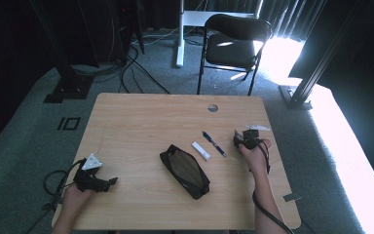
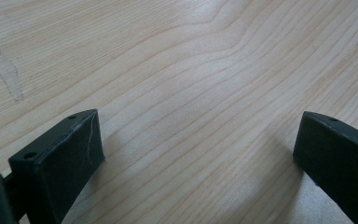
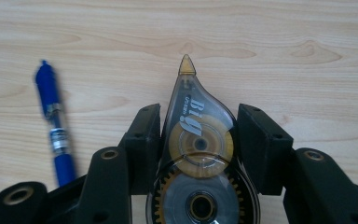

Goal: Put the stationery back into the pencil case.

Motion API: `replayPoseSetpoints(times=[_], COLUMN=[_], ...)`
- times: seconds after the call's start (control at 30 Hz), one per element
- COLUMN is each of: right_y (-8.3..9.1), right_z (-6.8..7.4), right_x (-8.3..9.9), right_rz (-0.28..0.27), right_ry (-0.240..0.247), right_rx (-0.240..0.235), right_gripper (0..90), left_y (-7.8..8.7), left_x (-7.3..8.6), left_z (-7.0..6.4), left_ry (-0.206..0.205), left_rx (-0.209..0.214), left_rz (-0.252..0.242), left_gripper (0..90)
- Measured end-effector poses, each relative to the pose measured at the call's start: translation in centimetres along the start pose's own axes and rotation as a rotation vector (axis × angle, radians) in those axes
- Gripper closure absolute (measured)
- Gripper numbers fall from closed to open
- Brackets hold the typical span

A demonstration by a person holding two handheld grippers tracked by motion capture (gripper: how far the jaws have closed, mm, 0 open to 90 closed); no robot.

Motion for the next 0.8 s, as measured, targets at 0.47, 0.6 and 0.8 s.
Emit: replayPoseSetpoints(times=[0.47, 0.6, 0.8], right_y=[5.9, 7.3, 9.3], right_z=[4.0, 5.7, 8.7], right_x=[-1.3, -1.5, -1.5], right_rz=[-0.109, -0.126, -0.141], right_ry=[0.058, 0.094, 0.149], right_rx=[-0.122, -0.199, -0.271], right_gripper=[50.7, 50.7, 50.8], left_y=[0.0, 0.0, 0.0], left_x=[0.0, 0.0, 0.0], left_z=[0.0, 0.0, 0.0], left_ry=[0.000, 0.000, 0.001], left_rx=[0.000, 0.000, 0.000], left_rz=[-0.001, 0.000, -0.001], left_gripper=[1.6, 1.6, 1.6])
Point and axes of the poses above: each handheld gripper's, and its own axes: y roughly backward along the jaws, x roughly out of its underside, z roughly to its left, the point moved 2 cm from there along -y, roughly forward along the jaws
